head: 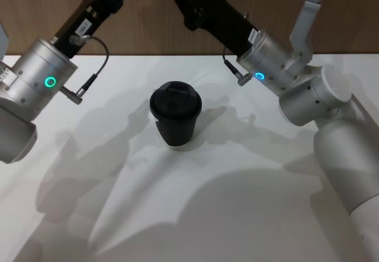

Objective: Pick up the straw with one hand, pass it to the other hand, and insert it into the cup.

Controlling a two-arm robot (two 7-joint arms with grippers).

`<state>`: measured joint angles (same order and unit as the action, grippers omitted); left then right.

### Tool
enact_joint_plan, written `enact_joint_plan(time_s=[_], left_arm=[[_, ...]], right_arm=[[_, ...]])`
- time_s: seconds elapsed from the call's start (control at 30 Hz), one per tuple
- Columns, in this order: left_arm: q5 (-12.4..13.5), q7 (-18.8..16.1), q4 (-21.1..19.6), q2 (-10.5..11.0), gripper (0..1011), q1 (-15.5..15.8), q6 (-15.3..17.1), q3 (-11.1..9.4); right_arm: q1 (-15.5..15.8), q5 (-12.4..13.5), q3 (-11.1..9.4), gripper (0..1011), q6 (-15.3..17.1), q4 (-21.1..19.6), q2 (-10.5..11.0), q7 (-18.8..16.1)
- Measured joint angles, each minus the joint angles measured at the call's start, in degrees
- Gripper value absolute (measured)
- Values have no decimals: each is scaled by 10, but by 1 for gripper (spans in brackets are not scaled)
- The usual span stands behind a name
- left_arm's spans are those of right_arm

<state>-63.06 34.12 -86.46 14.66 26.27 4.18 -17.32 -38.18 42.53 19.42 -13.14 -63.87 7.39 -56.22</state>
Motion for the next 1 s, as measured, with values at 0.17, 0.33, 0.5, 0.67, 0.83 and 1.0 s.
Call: enact_joint_plan(time_s=[0.17,0.33,0.5,0.67,0.83,1.0], left_arm=[[-9,6,10,-3,1003,10,7,-4],[-19,13,21,-4,1003,21,12,-7],[-26,18,28,-5,1003,29,16,-10],[-36,25,39,-6,1003,38,22,-13],[-43,30,46,-8,1003,45,25,-16],[-49,34,52,-10,1002,51,26,-18]], right_arm=[[0,0,0,16,0,0,0,0],[0,0,0,16,0,0,0,0],[0,0,0,16,0,0,0,0],[0,0,0,16,0,0,0,0],[0,0,0,16,0,0,0,0],[0,0,0,16,0,0,0,0]])
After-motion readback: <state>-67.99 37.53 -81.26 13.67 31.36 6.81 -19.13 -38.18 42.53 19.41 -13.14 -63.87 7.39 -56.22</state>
